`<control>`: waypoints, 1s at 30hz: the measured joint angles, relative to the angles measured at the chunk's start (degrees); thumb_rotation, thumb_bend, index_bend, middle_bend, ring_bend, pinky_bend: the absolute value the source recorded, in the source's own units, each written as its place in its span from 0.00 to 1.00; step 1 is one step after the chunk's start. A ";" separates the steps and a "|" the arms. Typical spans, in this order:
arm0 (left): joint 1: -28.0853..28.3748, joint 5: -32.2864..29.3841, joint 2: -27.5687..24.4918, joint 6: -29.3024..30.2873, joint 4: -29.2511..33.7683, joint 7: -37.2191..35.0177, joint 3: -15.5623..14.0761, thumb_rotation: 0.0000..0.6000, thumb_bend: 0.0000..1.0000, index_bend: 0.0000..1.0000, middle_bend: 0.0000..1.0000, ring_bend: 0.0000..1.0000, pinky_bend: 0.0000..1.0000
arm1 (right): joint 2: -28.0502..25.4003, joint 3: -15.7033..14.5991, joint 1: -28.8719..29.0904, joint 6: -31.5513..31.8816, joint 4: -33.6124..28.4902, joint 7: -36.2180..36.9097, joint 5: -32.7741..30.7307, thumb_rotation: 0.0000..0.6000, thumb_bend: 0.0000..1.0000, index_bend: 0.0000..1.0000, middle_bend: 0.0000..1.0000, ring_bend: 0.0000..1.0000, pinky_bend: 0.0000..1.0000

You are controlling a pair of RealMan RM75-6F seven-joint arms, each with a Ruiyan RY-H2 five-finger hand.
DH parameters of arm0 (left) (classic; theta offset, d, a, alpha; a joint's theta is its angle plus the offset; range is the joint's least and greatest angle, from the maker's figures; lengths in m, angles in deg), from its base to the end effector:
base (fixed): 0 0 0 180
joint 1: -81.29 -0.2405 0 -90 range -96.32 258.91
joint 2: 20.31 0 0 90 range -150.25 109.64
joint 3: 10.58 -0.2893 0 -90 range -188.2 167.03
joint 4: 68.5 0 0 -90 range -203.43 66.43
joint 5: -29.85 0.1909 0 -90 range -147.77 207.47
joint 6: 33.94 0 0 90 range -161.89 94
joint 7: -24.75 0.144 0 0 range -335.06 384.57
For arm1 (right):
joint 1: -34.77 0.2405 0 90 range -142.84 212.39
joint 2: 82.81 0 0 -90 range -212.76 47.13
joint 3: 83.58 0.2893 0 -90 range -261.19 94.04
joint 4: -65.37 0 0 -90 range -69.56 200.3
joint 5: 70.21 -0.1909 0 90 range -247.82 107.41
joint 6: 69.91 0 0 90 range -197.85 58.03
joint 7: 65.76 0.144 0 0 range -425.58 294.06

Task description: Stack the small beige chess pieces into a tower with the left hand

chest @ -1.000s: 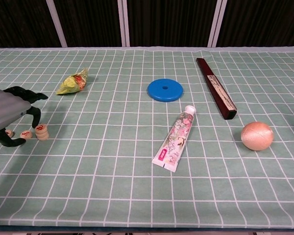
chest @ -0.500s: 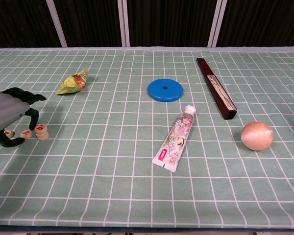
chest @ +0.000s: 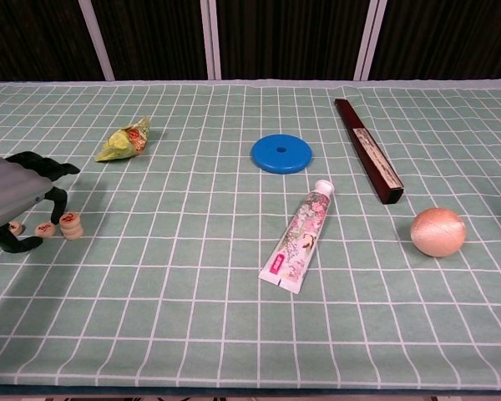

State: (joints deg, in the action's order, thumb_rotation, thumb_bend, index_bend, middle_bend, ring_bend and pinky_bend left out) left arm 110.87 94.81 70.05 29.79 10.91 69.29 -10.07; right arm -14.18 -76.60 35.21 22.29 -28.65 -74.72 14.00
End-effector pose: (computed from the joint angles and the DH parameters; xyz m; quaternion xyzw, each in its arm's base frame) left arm -0.2789 0.2953 -0.0011 -0.7863 -0.2493 -0.1763 0.5371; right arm -0.3304 -0.1672 0.1908 0.5371 -0.3494 0.3967 0.6574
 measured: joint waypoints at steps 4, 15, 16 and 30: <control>-0.09 -0.06 -0.18 0.04 0.04 -0.10 0.08 1.00 0.32 0.49 0.00 0.00 0.00 | 0.01 0.01 -0.01 0.05 0.01 0.02 0.02 1.00 0.23 0.08 0.01 0.00 0.00; -0.37 1.55 -2.75 2.13 3.75 -1.34 0.96 1.00 0.32 0.49 0.00 0.00 0.00 | 0.06 -0.03 -0.02 0.08 0.03 0.17 0.12 1.00 0.23 0.08 0.01 0.00 0.00; -0.35 1.74 -3.08 2.37 4.38 -1.46 1.15 1.00 0.32 0.49 0.00 0.00 0.00 | 0.06 -0.04 -0.02 0.10 0.04 0.12 0.15 1.00 0.23 0.08 0.01 0.00 0.00; 0.77 3.02 -4.08 3.51 9.68 0.87 2.30 1.00 0.32 0.49 0.00 0.00 0.00 | 0.01 0.02 -0.02 0.11 0.07 0.17 0.09 1.00 0.23 0.08 0.01 0.00 0.00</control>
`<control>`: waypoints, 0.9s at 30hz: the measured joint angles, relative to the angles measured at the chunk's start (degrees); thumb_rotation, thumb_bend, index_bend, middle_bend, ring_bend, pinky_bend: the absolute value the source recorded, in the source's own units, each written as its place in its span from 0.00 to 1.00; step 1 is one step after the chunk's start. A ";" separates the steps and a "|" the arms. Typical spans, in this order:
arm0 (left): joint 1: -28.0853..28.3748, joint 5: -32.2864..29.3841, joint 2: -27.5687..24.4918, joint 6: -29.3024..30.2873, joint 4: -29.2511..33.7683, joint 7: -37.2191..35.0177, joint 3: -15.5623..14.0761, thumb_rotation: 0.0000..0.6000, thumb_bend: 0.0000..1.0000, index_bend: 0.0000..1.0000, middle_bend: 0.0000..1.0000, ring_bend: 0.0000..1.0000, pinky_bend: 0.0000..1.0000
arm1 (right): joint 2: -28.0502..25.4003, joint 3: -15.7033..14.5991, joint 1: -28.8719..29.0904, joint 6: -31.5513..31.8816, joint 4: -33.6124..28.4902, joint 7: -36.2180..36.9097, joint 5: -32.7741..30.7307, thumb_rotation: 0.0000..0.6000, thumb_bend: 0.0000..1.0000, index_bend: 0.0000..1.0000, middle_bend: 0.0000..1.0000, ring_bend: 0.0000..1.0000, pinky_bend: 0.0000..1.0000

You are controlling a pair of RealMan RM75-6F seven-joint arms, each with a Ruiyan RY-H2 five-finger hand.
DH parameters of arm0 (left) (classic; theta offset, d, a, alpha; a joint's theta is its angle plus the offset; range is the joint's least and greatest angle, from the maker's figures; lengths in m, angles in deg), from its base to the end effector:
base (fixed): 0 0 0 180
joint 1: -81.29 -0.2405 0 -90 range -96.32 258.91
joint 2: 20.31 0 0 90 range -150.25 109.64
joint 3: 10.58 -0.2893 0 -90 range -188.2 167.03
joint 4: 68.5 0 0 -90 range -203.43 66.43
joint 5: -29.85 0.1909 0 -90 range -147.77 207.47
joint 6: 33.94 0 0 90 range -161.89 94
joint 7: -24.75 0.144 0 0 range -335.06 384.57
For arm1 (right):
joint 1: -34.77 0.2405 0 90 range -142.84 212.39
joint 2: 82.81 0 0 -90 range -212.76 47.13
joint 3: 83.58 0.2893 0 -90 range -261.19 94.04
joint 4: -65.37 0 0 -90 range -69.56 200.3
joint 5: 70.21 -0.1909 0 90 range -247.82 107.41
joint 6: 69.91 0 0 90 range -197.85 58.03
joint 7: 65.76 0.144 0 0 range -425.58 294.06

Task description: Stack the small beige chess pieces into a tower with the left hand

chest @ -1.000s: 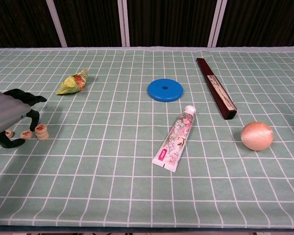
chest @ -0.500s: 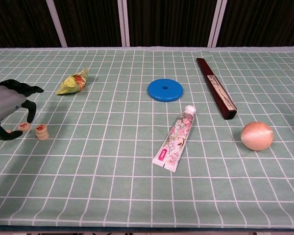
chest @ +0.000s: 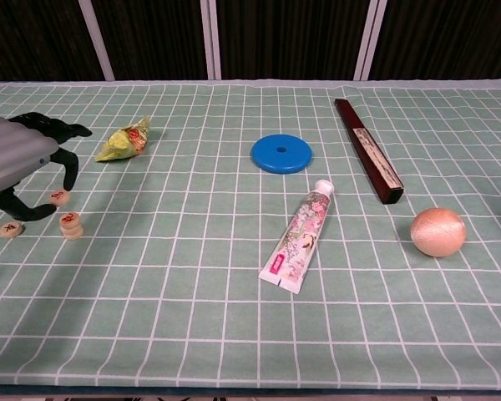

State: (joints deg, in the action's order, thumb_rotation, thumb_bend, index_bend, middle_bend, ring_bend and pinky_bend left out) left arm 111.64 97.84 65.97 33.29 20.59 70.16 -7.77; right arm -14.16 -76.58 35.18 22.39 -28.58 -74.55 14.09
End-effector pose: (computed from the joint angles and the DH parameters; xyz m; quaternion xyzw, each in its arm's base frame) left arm -0.2405 0.2973 0.0238 -0.7757 -0.2369 -0.2397 0.5336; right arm -0.3304 -0.1671 0.1910 0.5365 -0.3491 0.3981 0.6571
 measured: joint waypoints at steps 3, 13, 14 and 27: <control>0.13 -0.62 0.40 -0.07 0.33 1.21 -0.15 1.00 0.32 0.49 0.00 0.00 0.00 | -0.03 -0.01 -0.02 0.05 0.03 0.03 0.05 1.00 0.23 0.08 0.01 0.00 0.00; 0.41 -1.98 1.38 -0.41 -0.36 2.79 -0.42 1.00 0.32 0.48 0.00 0.00 0.00 | 0.01 -0.02 -0.01 0.00 -0.01 -0.01 0.03 1.00 0.23 0.08 0.01 0.00 0.00; 0.46 -1.93 1.45 -0.40 -0.36 2.97 -0.47 1.00 0.32 0.48 0.00 0.00 0.00 | 0.02 -0.01 -0.01 -0.01 -0.05 -0.01 -0.02 1.00 0.23 0.08 0.01 0.00 0.00; 0.49 -2.99 2.02 -0.78 -1.04 3.60 -1.07 1.00 0.32 0.47 0.00 0.00 0.00 | -0.02 0.05 -0.01 0.03 0.03 0.06 -0.04 1.00 0.23 0.08 0.01 0.00 0.00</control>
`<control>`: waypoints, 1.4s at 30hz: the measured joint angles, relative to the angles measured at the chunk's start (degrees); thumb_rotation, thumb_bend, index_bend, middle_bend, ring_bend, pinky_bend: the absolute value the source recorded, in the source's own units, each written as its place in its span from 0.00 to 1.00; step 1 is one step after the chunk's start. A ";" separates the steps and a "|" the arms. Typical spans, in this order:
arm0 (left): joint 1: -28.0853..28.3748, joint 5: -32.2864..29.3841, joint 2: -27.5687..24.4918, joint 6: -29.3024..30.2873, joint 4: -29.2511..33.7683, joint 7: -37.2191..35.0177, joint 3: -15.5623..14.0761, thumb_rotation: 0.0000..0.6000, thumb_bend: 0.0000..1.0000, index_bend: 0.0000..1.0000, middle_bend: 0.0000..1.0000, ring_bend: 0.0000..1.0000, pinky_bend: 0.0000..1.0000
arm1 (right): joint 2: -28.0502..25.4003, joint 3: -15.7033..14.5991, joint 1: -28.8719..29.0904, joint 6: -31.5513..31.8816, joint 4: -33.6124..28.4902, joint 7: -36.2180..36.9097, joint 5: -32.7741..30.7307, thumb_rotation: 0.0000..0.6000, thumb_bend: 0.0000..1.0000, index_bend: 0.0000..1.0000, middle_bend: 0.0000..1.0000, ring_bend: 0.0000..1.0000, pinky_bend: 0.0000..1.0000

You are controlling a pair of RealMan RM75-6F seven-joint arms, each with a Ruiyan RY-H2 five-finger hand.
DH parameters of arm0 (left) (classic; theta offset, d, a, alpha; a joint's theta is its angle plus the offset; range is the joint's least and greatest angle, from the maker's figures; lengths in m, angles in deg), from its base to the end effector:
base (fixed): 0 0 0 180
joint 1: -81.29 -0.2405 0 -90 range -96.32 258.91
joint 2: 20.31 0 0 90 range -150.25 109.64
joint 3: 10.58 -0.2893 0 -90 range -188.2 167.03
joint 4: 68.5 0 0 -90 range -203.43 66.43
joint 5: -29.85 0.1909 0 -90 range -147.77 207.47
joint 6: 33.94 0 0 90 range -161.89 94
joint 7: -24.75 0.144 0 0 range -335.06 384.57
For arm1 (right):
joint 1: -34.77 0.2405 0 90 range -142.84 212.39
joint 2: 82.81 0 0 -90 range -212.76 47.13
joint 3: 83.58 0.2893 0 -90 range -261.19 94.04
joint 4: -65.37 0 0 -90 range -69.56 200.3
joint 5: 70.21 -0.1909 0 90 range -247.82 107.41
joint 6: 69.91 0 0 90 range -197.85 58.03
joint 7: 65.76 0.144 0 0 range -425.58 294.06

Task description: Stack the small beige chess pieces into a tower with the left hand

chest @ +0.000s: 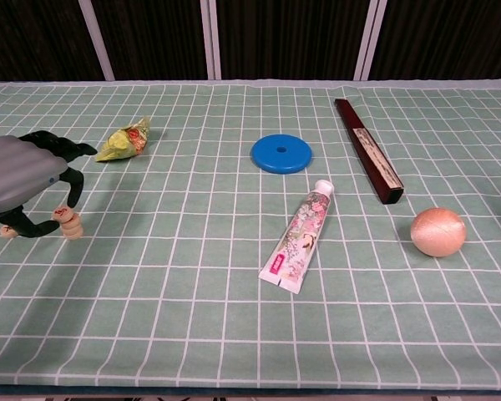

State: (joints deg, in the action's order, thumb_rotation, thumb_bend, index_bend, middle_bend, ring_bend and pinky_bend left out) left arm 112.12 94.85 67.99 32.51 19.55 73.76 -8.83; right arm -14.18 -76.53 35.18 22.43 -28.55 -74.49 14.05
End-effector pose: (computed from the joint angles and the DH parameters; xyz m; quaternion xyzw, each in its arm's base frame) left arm -0.2445 0.2939 0.0085 -0.7864 -0.2363 -0.2094 0.5309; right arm -0.3305 -0.1672 0.1914 0.5359 -0.3488 0.3984 0.6576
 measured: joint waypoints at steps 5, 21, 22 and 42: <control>0.20 0.31 0.25 -0.03 0.05 0.21 -0.20 1.00 0.32 0.47 0.00 0.00 0.00 | 0.06 0.01 0.01 0.00 -0.02 -0.07 -0.02 1.00 0.23 0.08 0.01 0.00 0.00; 0.20 0.60 0.27 0.38 -0.07 0.07 -0.35 1.00 0.32 0.45 0.00 0.00 0.00 | 0.06 -0.01 0.02 -0.03 0.02 -0.07 -0.01 1.00 0.23 0.08 0.01 0.00 0.00; 0.22 0.59 0.28 0.37 -0.06 0.11 -0.34 1.00 0.32 0.45 0.00 0.00 0.00 | 0.06 0.01 0.02 -0.01 0.02 -0.09 -0.01 1.00 0.23 0.08 0.01 0.00 0.00; -1.50 1.94 -1.73 3.73 1.38 -1.43 -0.66 1.00 0.31 0.39 0.00 0.00 0.00 | 0.00 0.00 0.01 -0.06 0.04 0.02 -0.06 1.00 0.23 0.08 0.01 0.00 0.00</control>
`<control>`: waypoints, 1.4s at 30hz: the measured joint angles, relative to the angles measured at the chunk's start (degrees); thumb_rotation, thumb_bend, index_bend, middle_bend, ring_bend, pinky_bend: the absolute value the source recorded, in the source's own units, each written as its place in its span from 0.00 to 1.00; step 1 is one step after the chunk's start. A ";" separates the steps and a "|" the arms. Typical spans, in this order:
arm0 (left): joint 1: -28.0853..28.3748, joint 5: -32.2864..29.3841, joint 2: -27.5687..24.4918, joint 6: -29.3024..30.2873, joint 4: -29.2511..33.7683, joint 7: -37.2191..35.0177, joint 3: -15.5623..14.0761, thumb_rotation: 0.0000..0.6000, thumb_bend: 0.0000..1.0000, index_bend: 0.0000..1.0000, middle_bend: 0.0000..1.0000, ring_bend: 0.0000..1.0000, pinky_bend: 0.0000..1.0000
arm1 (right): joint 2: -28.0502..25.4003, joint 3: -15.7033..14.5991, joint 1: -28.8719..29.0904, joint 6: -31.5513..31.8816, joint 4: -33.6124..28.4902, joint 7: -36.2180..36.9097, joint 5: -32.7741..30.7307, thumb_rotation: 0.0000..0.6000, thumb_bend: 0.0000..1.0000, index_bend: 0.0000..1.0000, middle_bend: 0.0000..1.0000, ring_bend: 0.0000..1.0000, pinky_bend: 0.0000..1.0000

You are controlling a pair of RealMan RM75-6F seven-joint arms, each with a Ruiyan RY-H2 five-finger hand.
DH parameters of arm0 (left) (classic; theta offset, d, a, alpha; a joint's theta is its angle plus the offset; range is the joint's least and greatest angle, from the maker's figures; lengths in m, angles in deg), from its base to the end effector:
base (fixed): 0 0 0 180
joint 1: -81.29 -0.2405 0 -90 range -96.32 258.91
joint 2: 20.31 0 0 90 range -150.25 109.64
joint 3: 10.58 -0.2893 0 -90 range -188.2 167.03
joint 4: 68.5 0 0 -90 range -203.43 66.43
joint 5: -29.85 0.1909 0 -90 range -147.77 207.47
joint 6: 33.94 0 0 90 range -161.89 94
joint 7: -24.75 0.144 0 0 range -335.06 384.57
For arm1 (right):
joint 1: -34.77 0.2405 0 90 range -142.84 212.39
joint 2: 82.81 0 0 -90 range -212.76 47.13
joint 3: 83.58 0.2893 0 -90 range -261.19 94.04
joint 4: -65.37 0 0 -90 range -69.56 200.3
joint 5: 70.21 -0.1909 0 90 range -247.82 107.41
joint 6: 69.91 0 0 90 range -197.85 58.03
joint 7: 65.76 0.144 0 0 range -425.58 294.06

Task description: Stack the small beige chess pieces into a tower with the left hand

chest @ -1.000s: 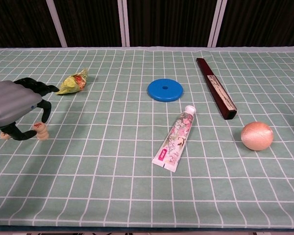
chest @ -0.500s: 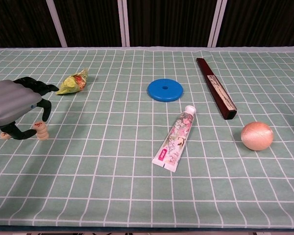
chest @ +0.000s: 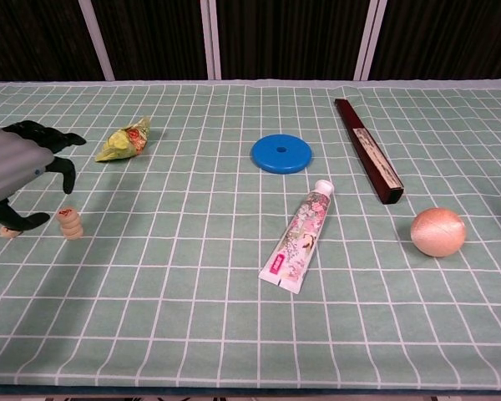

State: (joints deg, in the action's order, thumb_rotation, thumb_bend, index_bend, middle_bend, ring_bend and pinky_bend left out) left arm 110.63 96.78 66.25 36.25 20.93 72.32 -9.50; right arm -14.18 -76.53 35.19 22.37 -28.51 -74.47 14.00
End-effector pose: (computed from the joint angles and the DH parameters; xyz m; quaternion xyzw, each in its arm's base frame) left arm -0.2491 0.2882 0.0248 -0.7702 -0.2340 -0.2233 0.5497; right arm -0.3308 -0.1673 0.1913 0.5360 -0.3492 0.3980 0.6576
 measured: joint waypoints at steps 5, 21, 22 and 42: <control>-1.84 -0.35 -1.31 1.44 -0.51 -1.67 -0.29 1.00 0.31 0.38 0.00 0.00 0.00 | 0.06 -0.07 -0.02 0.08 -0.10 -0.25 0.13 1.00 0.23 0.08 0.01 0.00 0.00; -3.33 -0.57 -0.19 -3.41 -9.03 -9.51 -1.53 1.00 0.31 0.40 0.00 0.00 0.00 | 0.07 -0.01 0.00 -0.02 -0.11 -0.45 -0.07 1.00 0.23 0.08 0.01 0.00 0.00; -3.40 -0.61 0.07 -3.63 -9.58 -9.74 -1.53 1.00 0.31 0.41 0.00 0.00 0.00 | 0.07 -0.02 0.01 -0.05 -0.12 -0.44 -0.07 1.00 0.23 0.08 0.01 0.00 0.00; -3.75 -0.53 1.55 -4.69 -11.94 -9.18 -0.76 1.00 0.31 0.47 0.00 0.00 0.00 | 0.07 -0.03 0.03 -0.12 -0.10 -0.52 -0.14 1.00 0.23 0.08 0.01 0.00 0.00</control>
State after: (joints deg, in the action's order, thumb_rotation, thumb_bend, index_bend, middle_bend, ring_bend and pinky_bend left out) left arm 106.88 96.25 67.81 31.56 8.99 63.14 -10.26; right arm -14.11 -76.56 35.21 22.25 -28.61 -74.99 13.85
